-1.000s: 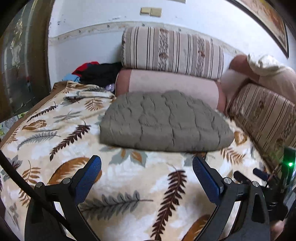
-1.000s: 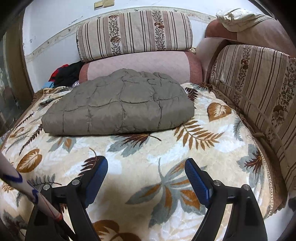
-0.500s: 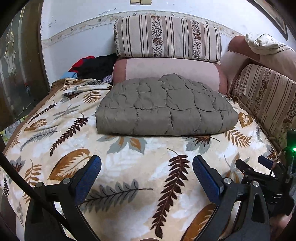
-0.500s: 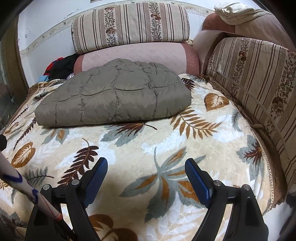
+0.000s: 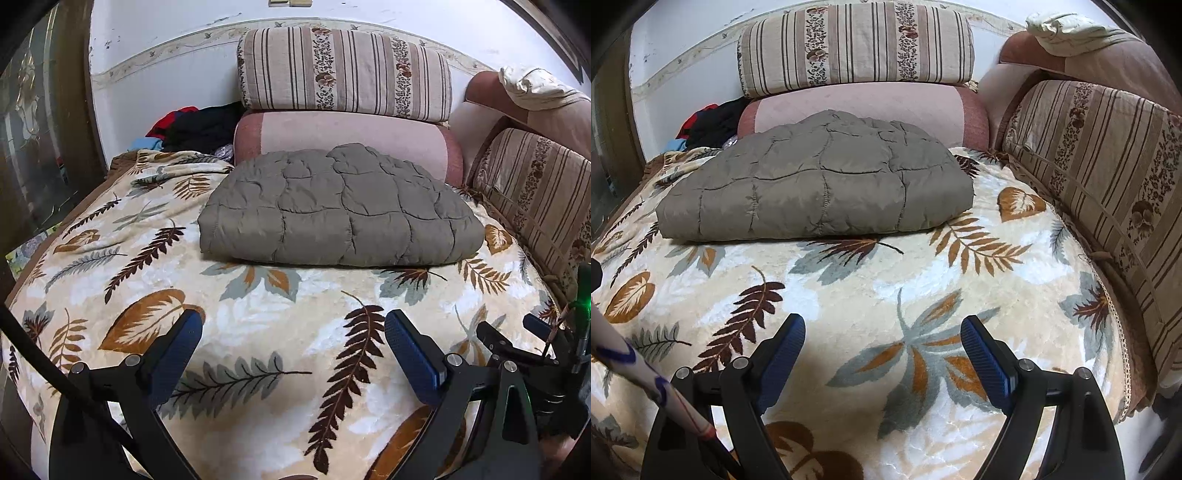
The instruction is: Fold large clothes
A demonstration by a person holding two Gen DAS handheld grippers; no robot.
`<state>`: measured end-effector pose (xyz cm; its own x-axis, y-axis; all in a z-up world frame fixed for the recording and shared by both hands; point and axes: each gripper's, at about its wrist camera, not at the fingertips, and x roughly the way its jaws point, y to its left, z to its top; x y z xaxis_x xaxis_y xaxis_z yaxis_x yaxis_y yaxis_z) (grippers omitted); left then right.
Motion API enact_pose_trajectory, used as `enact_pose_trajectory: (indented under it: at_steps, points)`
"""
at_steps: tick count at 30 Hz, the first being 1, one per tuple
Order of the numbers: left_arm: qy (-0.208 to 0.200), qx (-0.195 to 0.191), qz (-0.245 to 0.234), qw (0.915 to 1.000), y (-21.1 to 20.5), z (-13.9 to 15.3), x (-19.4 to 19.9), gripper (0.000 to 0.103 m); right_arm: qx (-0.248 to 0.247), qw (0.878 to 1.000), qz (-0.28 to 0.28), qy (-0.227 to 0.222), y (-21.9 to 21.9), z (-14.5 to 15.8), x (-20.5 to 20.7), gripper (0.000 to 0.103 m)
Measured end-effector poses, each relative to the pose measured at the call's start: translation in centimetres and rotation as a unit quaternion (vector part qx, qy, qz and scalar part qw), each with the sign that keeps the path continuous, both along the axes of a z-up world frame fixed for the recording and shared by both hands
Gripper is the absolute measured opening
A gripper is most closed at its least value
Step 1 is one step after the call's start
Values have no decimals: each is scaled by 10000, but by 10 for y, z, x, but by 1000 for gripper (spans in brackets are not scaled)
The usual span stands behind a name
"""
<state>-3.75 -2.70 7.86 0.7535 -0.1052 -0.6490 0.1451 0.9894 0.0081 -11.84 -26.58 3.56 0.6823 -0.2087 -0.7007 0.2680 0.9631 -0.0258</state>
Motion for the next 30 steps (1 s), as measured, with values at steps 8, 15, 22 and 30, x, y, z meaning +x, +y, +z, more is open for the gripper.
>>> enact_pose_trajectory:
  at_steps: [8,15,22,30]
  points:
    - [97,-14,78,9999,1,-3,1,99,-58,10000,-43,58,0,-3,-2,90]
    - [152,1,178,9997,3,-6,2,99,-74,9999,-109,98,-2,-5,-6,90]
    - [169,1,231,9996,5,-7,0,99,-214,9997,-23,130,7,-7,-8,90]
    - [38,232,405,9989,5,-4,-6,99,-307,9994,-13,158,11,-7,-11,92]
